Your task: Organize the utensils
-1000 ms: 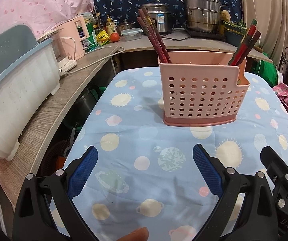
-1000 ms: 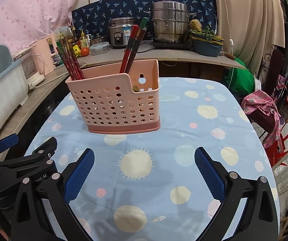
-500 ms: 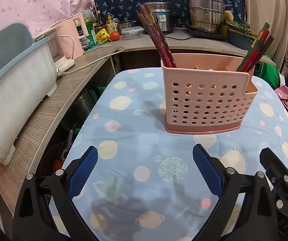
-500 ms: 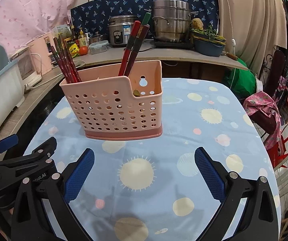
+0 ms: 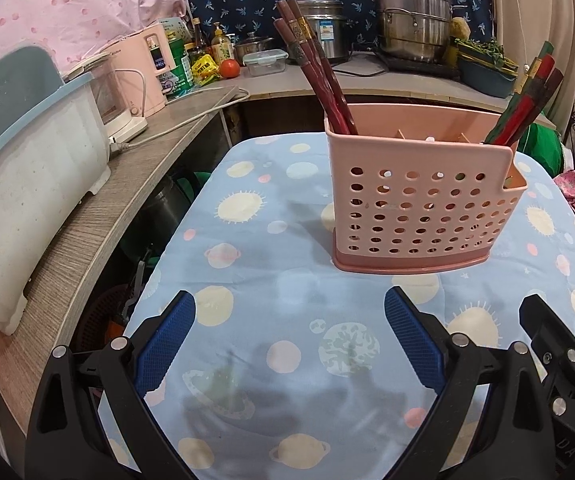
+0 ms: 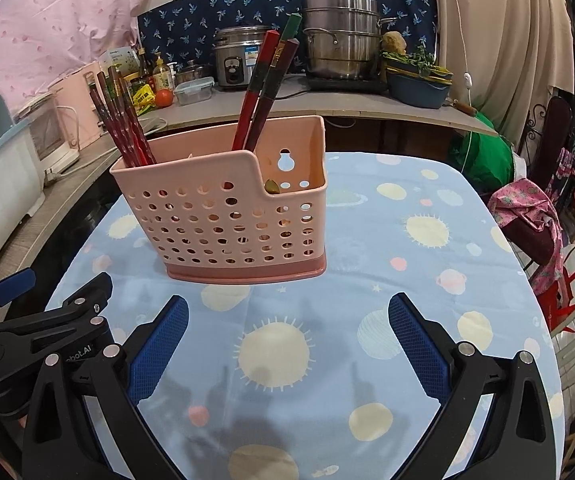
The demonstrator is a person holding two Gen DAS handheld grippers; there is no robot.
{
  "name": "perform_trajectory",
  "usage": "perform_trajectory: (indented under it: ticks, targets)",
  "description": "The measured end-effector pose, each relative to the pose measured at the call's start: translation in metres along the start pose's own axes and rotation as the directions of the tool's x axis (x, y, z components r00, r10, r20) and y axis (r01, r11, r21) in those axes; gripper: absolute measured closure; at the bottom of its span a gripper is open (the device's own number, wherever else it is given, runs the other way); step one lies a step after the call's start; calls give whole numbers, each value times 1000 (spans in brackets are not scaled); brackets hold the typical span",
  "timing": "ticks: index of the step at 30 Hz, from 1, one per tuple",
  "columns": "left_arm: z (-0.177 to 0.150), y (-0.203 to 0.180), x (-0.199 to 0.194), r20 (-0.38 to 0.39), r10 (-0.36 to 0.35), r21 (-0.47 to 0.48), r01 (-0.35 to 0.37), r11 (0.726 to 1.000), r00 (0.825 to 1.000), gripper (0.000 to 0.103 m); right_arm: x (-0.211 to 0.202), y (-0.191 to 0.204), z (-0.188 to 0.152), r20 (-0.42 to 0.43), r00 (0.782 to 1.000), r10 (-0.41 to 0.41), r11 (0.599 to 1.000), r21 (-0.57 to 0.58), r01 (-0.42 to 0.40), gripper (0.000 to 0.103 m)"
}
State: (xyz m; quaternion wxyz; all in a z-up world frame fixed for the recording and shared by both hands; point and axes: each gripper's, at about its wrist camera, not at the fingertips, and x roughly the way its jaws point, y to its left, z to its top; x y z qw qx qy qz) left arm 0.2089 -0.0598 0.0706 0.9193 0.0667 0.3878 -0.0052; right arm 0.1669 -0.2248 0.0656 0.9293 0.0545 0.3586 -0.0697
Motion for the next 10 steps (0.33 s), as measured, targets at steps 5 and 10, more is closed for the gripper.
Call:
perform_trajectory:
  ticks: [5, 10]
  targets:
    - [2, 1, 1, 5, 9, 3, -9, 1000, 1000, 12, 0, 0, 0, -1, 1000, 0, 1000, -1, 0, 6]
    - [2, 2, 0, 3, 4, -6, -4, 1000, 1000, 12, -1, 2, 1, 9, 1000, 1, 1000, -1, -1, 6]
